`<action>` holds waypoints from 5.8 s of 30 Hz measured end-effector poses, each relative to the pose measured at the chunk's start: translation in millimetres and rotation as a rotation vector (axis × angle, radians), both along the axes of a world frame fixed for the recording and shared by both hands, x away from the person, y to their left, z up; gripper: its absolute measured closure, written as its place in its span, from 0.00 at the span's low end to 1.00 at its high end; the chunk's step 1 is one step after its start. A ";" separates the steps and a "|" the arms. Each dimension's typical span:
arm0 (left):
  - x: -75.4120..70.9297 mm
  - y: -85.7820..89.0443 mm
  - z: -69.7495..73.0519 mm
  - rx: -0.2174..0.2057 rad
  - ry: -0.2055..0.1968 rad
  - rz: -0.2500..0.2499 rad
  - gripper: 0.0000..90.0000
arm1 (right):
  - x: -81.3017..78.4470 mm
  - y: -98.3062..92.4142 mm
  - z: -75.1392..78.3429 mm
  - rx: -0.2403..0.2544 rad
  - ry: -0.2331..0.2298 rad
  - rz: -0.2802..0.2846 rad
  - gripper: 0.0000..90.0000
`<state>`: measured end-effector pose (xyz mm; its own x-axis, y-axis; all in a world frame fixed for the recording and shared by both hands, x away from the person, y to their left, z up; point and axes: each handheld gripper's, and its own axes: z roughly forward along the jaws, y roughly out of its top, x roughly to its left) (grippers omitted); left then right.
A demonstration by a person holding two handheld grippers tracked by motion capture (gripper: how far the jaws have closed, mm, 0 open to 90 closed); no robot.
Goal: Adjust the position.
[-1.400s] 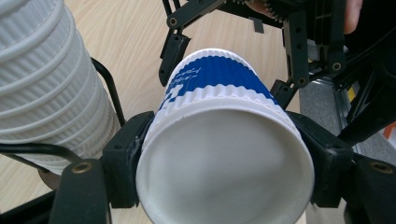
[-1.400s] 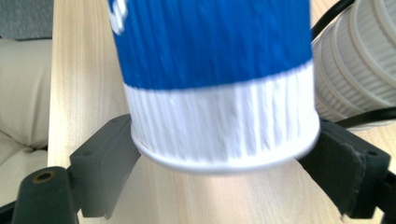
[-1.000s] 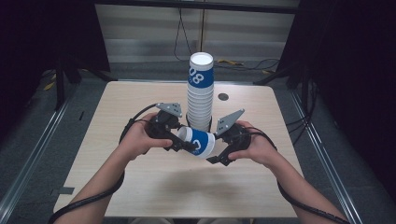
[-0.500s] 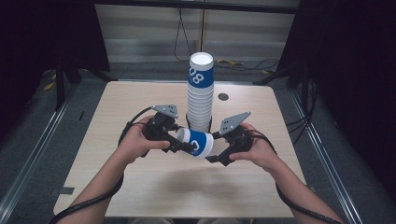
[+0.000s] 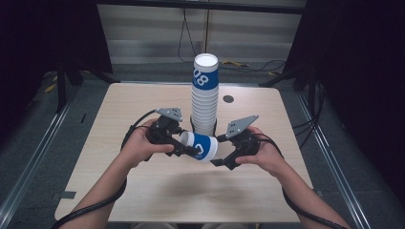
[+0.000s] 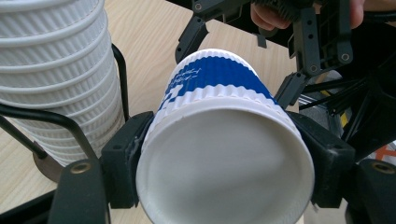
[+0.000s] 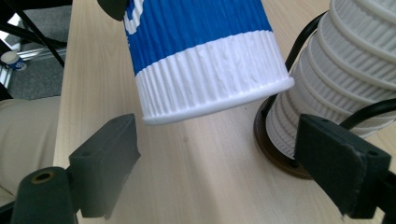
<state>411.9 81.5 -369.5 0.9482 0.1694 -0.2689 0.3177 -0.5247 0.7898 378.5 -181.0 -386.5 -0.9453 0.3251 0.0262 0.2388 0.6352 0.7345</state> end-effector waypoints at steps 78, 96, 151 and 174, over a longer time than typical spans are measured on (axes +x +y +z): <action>-6.9 -12.6 -3.1 0.201 -0.118 -0.064 0.27 | 2.9 18.0 14.4 -0.237 -0.039 0.079 0.26; -14.8 -31.0 5.1 0.402 -0.229 -0.125 0.27 | 4.6 22.9 13.8 -0.298 -0.032 0.099 0.25; -18.9 -35.7 -7.1 0.494 -0.204 -0.198 0.34 | -1.0 26.1 9.3 -0.177 -0.069 0.150 0.15; -14.3 -13.9 -16.1 0.315 -0.139 -0.121 0.34 | 2.6 0.2 1.8 0.056 -0.022 0.030 0.13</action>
<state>397.6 67.6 -385.6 0.9903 0.1077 -0.0882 0.1392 -0.7764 0.6147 381.2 -180.8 -384.7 -0.9552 0.2951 0.0221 0.2032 0.5998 0.7739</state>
